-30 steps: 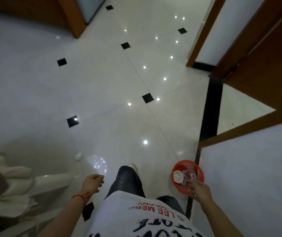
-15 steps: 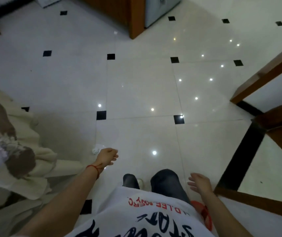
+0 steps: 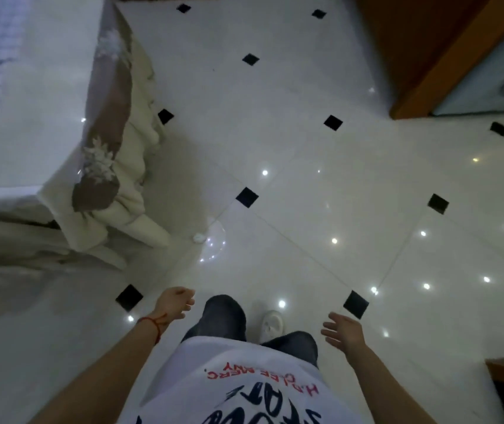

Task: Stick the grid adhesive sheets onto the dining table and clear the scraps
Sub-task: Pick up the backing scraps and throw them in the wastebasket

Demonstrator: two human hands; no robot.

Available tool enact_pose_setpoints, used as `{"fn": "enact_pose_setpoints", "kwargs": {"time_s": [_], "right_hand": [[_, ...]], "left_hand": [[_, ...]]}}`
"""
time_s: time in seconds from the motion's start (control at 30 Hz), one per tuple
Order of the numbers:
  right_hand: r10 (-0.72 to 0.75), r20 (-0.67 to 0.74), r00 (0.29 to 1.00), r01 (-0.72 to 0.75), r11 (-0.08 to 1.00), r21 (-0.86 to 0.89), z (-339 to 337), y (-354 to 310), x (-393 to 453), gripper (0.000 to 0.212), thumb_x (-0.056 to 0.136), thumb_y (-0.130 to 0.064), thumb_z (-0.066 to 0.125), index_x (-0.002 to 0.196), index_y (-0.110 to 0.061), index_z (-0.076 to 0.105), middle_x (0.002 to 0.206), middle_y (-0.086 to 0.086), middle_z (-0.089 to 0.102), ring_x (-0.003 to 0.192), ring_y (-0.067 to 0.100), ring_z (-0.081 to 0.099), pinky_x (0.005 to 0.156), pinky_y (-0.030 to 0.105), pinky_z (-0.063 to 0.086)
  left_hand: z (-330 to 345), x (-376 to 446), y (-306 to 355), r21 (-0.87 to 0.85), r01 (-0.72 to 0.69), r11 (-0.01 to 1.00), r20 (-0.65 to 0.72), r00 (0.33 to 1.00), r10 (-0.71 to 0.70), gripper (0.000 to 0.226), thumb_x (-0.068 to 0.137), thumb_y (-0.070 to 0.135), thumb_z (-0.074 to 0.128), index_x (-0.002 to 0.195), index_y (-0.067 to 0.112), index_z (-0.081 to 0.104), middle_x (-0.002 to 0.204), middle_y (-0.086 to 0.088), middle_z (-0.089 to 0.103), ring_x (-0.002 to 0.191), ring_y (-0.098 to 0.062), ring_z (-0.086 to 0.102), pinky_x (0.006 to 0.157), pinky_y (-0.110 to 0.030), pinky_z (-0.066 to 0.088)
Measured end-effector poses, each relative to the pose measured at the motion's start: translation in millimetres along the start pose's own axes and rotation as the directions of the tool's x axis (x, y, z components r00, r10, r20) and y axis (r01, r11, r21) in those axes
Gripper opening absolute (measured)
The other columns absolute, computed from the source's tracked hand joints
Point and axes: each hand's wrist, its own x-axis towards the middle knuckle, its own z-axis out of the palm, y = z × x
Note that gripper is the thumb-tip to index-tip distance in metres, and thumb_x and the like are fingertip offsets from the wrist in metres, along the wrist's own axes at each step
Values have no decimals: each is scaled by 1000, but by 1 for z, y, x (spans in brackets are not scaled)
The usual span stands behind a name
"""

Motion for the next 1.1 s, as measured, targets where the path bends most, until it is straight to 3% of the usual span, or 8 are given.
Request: {"fn": "enact_pose_setpoints", "kwargs": {"time_s": [0.23, 0.33, 0.5, 0.63, 0.77, 0.83, 0.97, 1.1], "right_hand": [[-67, 195, 978, 119, 956, -267, 69, -99, 18, 35, 94, -11, 50, 122, 9, 50, 123, 30, 56, 91, 33, 57, 80, 39, 47], [-89, 264, 960, 194, 895, -403, 115, -133, 23, 34, 93, -10, 51, 121, 10, 51, 118, 30, 57, 70, 28, 56, 67, 32, 46], [-106, 341, 934, 295, 768, -569, 175, -180, 28, 29, 92, -10, 51, 114, 8, 56, 96, 21, 59, 62, 22, 54, 59, 28, 44], [-142, 381, 913, 372, 669, -643, 206, -223, 34, 26, 91, -10, 52, 109, 8, 58, 82, 15, 60, 60, 22, 54, 57, 28, 44], [-126, 366, 922, 362, 617, -699, 225, -263, 47, 26, 92, -10, 51, 112, 7, 56, 92, 19, 60, 64, 25, 55, 57, 29, 46], [-110, 364, 925, 357, 580, -732, 237, -280, 55, 26, 92, -9, 51, 113, 7, 56, 84, 16, 61, 64, 26, 56, 57, 30, 46], [-64, 409, 910, 391, 463, -796, 280, -312, 69, 27, 92, -10, 52, 114, 6, 57, 82, 14, 61, 67, 26, 57, 59, 31, 46], [23, 483, 875, 462, 256, -849, 336, -334, 73, 28, 92, -11, 52, 115, 6, 56, 78, 12, 61, 65, 25, 56, 58, 29, 46]], "left_hand": [[-7, -22, -60, -303, 186, 935, -123, 965, -232, 24, 91, 19, 55, 105, 0, 60, 92, -14, 64, 79, -24, 58, 61, -27, 46], [-11, -16, -63, -424, 227, 877, -134, 942, -309, 20, 91, 17, 56, 101, 0, 60, 92, -16, 63, 77, -26, 56, 67, -28, 45], [-24, 18, -32, -542, 255, 801, -117, 920, -373, 24, 91, 17, 55, 105, -2, 59, 96, -17, 62, 80, -27, 56, 73, -32, 44], [-44, 49, 25, -618, 201, 760, -103, 938, -332, 31, 91, 20, 55, 112, -3, 57, 98, -15, 62, 82, -24, 56, 63, -27, 46], [-70, 70, 80, -674, 92, 733, -149, 955, -257, 29, 92, 20, 53, 111, -1, 58, 88, -10, 62, 74, -17, 56, 61, -25, 47], [-83, 76, 97, -712, 50, 700, -177, 953, -247, 26, 93, 19, 51, 109, 0, 58, 87, -9, 61, 71, -14, 55, 61, -24, 46], [-92, 82, 104, -803, 18, 595, -225, 916, -331, 28, 93, 18, 50, 111, -3, 57, 81, -5, 60, 69, -13, 53, 61, -24, 45], [-74, 69, 95, -894, 28, 448, -211, 854, -475, 32, 94, 18, 51, 114, -5, 56, 96, -12, 59, 68, -14, 52, 61, -24, 44]]}}
